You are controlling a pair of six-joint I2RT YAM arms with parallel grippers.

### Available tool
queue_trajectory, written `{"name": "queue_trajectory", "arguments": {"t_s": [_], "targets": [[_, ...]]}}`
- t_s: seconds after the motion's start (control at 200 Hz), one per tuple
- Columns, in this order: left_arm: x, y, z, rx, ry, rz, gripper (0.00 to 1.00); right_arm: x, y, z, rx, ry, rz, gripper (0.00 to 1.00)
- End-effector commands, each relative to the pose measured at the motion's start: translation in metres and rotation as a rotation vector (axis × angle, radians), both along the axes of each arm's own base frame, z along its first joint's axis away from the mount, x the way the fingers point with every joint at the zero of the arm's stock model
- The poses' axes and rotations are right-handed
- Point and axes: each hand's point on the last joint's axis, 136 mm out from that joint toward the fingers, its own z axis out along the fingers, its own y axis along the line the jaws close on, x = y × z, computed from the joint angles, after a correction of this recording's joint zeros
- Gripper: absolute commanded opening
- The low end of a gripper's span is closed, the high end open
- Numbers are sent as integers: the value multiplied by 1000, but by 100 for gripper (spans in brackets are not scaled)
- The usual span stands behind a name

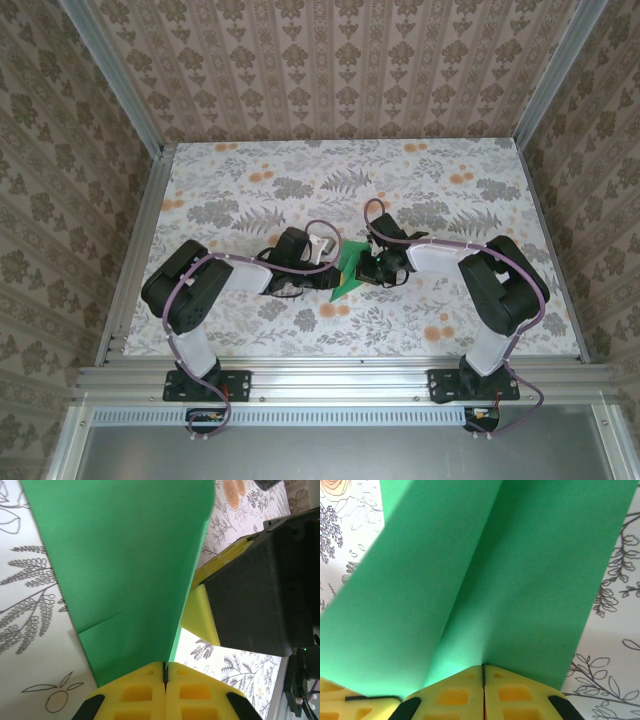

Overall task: Fold a paper plane with a square sheet of paper (pick it up from the middle)
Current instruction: Fourth fold the wing at the center of the table.

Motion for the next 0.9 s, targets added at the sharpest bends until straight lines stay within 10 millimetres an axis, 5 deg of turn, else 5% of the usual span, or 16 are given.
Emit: {"name": "queue_trajectory", "arguments": {"t_s": [0.0,0.895], "targets": [[0,-12,14,-67,-2,-44,1,-13,-13,-20,-84,74,-18,9],[11,5,-11,-50,86,49,0,-11,-13,-17,-84,69,-17,11]]}}
